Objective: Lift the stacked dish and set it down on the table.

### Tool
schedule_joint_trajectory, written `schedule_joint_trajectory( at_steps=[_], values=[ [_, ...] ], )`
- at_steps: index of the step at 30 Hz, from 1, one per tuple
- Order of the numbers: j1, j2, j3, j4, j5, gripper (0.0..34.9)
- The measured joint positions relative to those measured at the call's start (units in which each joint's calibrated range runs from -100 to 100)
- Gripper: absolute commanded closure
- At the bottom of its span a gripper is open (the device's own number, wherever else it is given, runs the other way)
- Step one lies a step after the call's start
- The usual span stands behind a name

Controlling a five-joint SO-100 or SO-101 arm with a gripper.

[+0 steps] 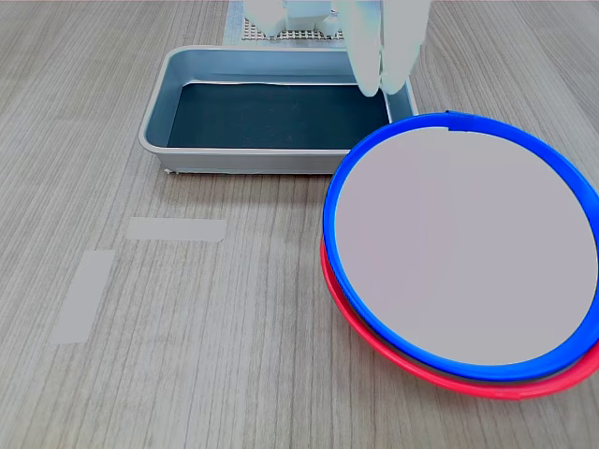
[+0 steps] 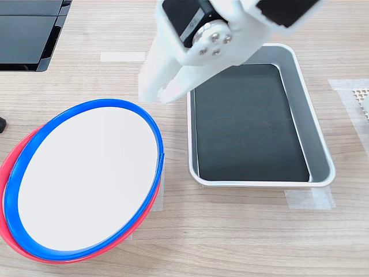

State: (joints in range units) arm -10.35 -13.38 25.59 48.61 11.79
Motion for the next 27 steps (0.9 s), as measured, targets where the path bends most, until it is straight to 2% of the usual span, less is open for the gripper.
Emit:
schedule_joint_trajectory(
  at_steps=[5, 13, 15, 17, 27],
  values=[
    [-1.24, 2.9, 0.0, -0.57, 0.2, 24.2],
    [-1.68, 11.34, -2.9, -2.28, 0.39, 26.9],
    [-2.12, 13.38, -4.54, -2.85, -0.15, 29.0],
    [-2.65, 15.17, -6.08, -3.26, -0.59, 34.6],
    [-3.72, 16.88, -9.17, -4.65, -2.3, 34.9]
  ],
)
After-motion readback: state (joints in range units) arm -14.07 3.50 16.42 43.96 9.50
